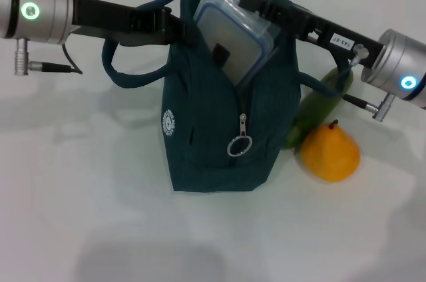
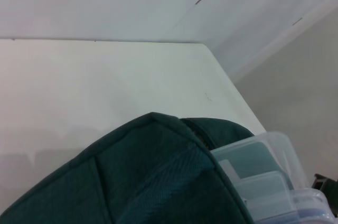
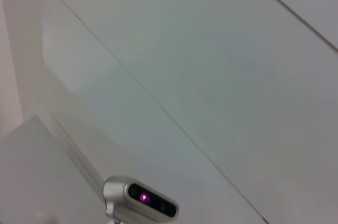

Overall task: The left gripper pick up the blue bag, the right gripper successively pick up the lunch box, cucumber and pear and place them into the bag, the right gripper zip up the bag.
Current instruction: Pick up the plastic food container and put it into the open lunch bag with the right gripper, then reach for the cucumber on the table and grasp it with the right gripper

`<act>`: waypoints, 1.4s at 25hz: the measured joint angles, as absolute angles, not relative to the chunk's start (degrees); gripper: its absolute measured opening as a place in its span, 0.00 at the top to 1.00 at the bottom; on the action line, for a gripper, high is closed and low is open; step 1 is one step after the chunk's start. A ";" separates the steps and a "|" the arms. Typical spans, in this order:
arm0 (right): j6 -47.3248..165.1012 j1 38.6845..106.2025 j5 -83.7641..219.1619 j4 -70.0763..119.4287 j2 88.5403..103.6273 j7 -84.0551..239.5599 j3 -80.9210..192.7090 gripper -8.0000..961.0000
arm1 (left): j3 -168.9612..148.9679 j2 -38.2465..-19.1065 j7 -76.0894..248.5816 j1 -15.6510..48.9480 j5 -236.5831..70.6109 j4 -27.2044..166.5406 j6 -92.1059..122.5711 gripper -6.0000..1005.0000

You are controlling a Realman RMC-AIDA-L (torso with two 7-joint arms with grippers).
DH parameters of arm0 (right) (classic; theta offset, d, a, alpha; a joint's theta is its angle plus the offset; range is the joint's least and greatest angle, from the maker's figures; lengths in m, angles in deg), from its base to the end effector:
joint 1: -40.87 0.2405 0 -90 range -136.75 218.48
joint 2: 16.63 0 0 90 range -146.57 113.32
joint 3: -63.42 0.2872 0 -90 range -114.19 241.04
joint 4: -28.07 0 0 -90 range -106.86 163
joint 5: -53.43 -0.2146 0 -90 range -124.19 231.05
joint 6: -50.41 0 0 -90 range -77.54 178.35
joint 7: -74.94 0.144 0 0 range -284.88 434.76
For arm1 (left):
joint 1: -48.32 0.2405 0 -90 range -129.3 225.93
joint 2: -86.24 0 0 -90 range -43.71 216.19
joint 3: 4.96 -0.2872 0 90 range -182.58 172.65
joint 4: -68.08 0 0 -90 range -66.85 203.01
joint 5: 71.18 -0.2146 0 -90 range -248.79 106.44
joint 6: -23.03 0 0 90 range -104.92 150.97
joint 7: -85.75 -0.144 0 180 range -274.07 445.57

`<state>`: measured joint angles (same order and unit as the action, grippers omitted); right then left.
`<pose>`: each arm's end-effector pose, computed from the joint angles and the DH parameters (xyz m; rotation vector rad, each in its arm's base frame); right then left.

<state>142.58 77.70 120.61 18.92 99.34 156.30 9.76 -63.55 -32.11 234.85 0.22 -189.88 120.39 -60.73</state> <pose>0.2400 0.3668 -0.0208 -2.3031 1.0202 1.5848 -0.1349 0.4275 -0.0186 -2.6714 -1.4993 -0.4297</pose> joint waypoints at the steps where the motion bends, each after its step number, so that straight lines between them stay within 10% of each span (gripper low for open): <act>1: 142.55 77.62 120.60 18.90 99.31 156.48 9.42 0.90 | -63.54 -32.05 234.80 0.21 -189.90 120.35 -60.72 0.95; 35: 138.45 70.13 119.62 10.41 98.66 153.52 1.68 0.80 | -63.50 -31.87 232.44 0.80 -189.88 120.21 -59.95 0.95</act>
<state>138.45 70.13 119.62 10.41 98.66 153.52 1.68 -63.50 -31.87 232.44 0.80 -189.88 120.21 -59.95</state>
